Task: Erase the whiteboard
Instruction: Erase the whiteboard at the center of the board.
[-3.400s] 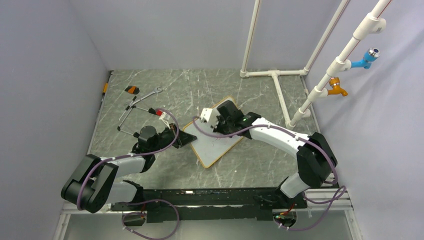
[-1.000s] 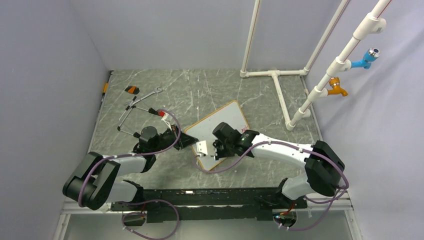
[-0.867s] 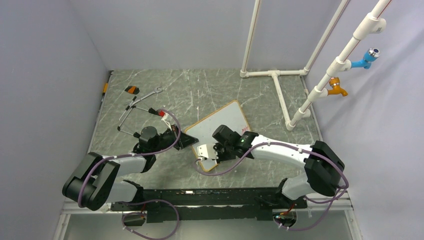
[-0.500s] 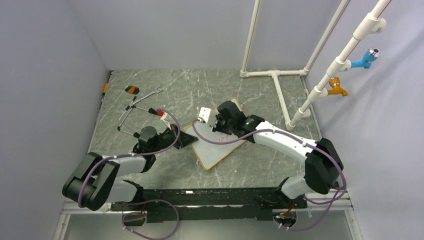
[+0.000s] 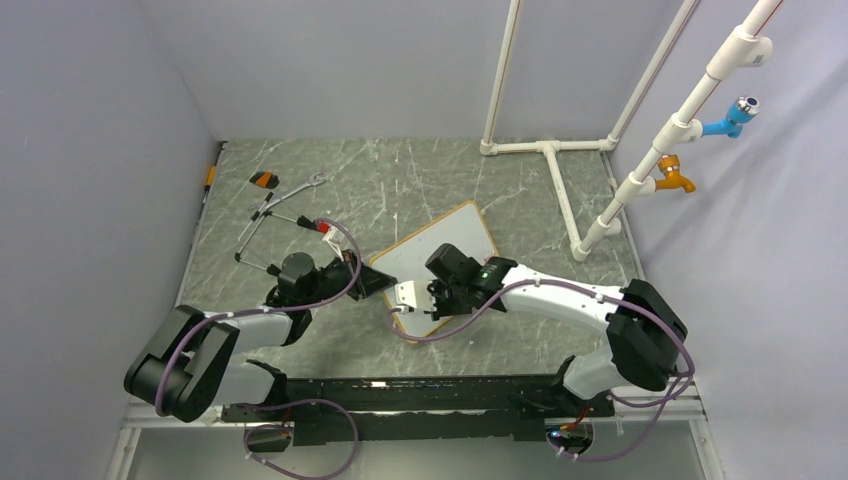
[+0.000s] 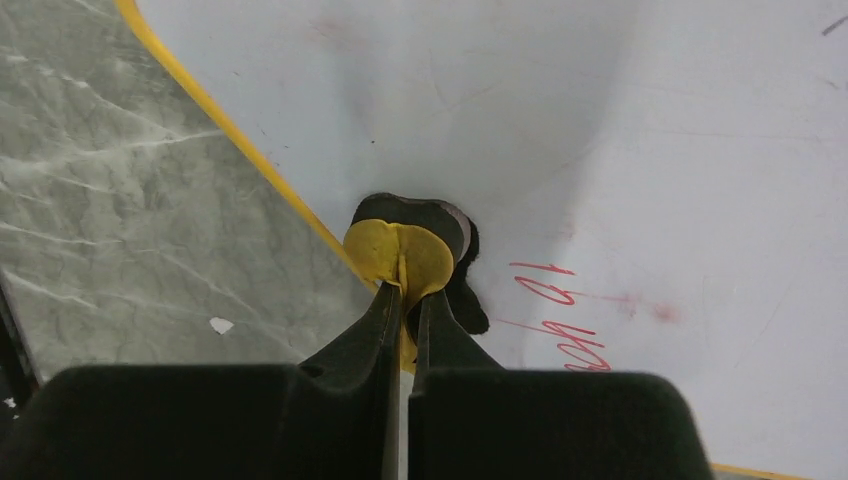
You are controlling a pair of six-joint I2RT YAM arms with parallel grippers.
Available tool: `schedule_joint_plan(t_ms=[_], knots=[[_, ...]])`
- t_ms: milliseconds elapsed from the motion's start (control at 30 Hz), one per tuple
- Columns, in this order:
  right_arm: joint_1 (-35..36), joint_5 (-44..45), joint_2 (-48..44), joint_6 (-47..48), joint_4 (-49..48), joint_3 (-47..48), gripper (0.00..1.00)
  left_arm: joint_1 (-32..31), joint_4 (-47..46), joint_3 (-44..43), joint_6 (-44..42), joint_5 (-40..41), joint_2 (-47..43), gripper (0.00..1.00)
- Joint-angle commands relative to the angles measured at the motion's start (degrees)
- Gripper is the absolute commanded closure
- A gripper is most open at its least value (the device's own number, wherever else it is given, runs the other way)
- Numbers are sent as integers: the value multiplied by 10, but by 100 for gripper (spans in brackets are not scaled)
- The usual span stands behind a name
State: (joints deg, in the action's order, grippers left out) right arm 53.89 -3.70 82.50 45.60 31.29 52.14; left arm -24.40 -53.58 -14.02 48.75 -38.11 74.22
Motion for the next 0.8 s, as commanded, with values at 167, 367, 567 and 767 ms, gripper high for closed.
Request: schedule_joint_plan(t_ms=[167, 367, 567, 767], knots=[[-68, 97, 6, -111, -131, 52, 100, -4, -109, -12, 13, -29, -21, 100], [-100, 91, 10, -133, -131, 70, 100, -3, -107, -11, 12, -29, -25, 100], [-51, -9, -8, -22, -33, 16, 100, -4, -99, -10, 8, -25, -30, 100], [-14, -13, -6, -10, -4, -1, 100, -4, -109, -9, 12, -26, -23, 100]])
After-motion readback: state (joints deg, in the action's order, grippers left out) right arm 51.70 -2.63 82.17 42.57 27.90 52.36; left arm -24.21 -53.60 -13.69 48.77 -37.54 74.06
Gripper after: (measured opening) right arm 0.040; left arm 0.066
